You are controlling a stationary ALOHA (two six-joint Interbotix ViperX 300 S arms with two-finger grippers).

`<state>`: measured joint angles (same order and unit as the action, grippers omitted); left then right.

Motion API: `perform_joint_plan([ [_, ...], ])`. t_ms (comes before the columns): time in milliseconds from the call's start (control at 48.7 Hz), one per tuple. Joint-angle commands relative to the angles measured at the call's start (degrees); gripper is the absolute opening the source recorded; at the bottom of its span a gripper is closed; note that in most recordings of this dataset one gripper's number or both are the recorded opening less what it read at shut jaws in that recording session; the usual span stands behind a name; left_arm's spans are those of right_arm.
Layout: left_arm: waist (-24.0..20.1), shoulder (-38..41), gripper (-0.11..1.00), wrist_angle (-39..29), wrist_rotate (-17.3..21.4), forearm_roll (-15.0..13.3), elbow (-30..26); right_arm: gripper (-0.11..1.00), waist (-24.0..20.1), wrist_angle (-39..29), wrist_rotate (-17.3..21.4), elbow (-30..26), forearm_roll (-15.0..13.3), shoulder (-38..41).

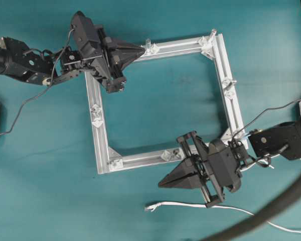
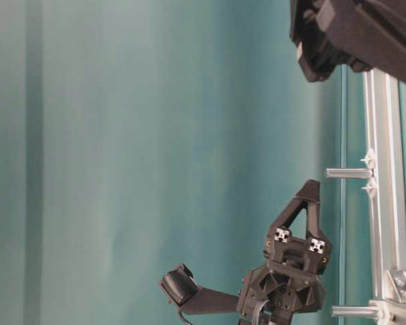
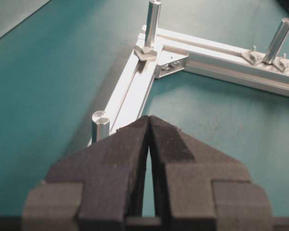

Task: Move the cable alternately left and right between 8 pins so it hooks onto each one.
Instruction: 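Move the left gripper aside and lower the right gripper to the white cable connector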

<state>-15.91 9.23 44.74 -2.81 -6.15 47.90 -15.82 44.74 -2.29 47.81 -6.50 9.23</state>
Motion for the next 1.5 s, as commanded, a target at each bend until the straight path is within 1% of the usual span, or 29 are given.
perform_joint_plan([
  [0,0.3,-3.6,-0.01,-1.6,1.1,2.5,-0.4,0.0,-0.4,-0.1,0.5,-0.9,0.1,-1.0],
  [82,0.3,-5.5,0.0,-4.7,1.3,2.5,0.2,0.0,-0.4,-2.9,0.9,-1.5,0.0,-1.4],
  [164,0.4,-7.9,0.0,-7.4,0.8,2.5,0.5,0.0,-0.7,-8.3,1.1,-2.7,0.1,-2.7],
  [247,0.5,-10.8,0.0,-9.8,0.6,2.5,0.6,0.0,-1.2,-15.6,1.1,-4.7,-0.3,-4.2],
  [370,0.9,-15.9,0.0,-13.2,0.5,2.5,0.7,0.0,-2.6,-28.7,1.1,-9.2,-1.1,-5.3],
  [452,1.2,-18.7,0.03,-16.0,0.5,2.5,1.0,0.0,-3.3,-35.0,1.1,-11.6,-1.1,-5.3],
  [514,1.8,-20.5,0.1,-18.5,0.4,2.5,1.4,0.0,-3.9,-39.3,1.5,-13.5,-1.0,-5.1],
  [575,2.6,-22.1,0.22,-21.1,0.2,2.4,2.0,0.0,-4.5,-42.9,2.5,-15.4,-0.9,-4.7],
  [616,3.3,-23.1,0.31,-22.9,0.0,2.4,2.5,0.0,-4.9,-45.0,3.7,-16.5,-0.7,-4.0],
  [760,6.1,-26.6,0.56,-28.1,-2.1,2.4,4.7,0.0,-6.5,-51.2,8.9,-20.3,-0.8,-1.1],
  [822,7.2,-28.0,0.65,-29.1,-2.9,2.4,5.9,0.03,-7.3,-52.7,11.0,-21.4,-0.7,0.4],
  [884,8.2,-29.6,0.74,-29.4,-3.1,2.5,7.2,0.13,-7.9,-53.9,12.7,-22.3,-0.7,1.6],
  [925,8.7,-30.8,0.75,-29.4,-3.1,2.4,8.1,0.22,-8.3,-54.3,13.7,-23.0,-0.7,2.4],
  [1048,9.8,-35.2,0.75,-29.4,-3.0,2.4,11.8,0.54,-8.7,-55.3,16.0,-24.5,-1.0,4.0],
  [1089,9.8,-36.7,0.75,-29.4,-3.0,2.4,13.2,0.63,-8.7,-55.3,16.2,-24.7,-1.1,4.6],
  [1110,9.9,-37.5,0.75,-29.4,-3.1,2.4,13.8,0.65,-8.7,-55.3,16.1,-24.8,-1.1,4.9],
  [1151,9.9,-39.2,0.75,-29.4,-3.1,2.4,15.1,0.67,-8.6,-55.3,16.2,-25.0,-1.1,5.6],
  [1212,9.9,-41.7,0.75,-29.4,-3.1,2.5,16.9,0.65,-8.6,-55.4,16.2,-25.4,-1.4,6.4],
  [1479,9.9,-54.1,0.74,-29.9,-3.1,2.4,23.3,0.65,-8.0,-55.9,16.2,-27.3,-2.4,9.0],
])
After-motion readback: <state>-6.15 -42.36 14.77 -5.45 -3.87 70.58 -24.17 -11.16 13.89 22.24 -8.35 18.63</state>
